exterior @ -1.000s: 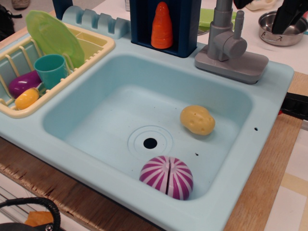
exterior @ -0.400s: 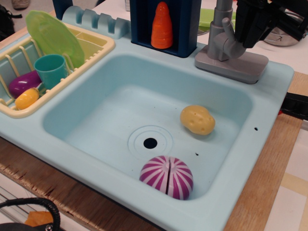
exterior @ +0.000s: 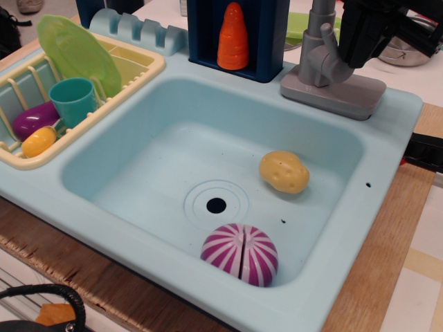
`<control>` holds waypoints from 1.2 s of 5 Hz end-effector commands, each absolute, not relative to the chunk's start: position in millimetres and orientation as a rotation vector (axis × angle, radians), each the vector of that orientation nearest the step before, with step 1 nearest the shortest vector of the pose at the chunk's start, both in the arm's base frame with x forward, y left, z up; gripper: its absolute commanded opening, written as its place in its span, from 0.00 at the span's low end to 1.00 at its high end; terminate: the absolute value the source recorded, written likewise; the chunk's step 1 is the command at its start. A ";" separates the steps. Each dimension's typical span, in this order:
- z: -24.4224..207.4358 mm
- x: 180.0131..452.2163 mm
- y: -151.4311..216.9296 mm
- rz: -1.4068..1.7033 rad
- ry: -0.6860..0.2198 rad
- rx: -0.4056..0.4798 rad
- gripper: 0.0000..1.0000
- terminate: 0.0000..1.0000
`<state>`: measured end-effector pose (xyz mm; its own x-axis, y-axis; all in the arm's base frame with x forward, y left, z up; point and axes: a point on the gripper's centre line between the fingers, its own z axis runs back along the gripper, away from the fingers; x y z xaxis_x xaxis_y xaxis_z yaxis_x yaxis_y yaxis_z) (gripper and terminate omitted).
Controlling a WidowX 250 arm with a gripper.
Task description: Turn lever vertical to-front
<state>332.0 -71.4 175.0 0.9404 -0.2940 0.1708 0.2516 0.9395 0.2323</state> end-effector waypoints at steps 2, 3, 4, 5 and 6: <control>188.1 316.9 -14.6 -0.107 -0.272 0.289 0.00 0.00; 174.1 303.5 -17.5 -0.060 -0.283 0.258 0.00 0.00; 163.1 305.6 -13.0 -0.060 -0.263 0.224 0.00 0.00; 156.1 304.2 -15.6 -0.055 -0.268 0.206 0.00 0.00; 152.5 313.6 -23.0 -0.061 -0.170 0.183 0.00 0.00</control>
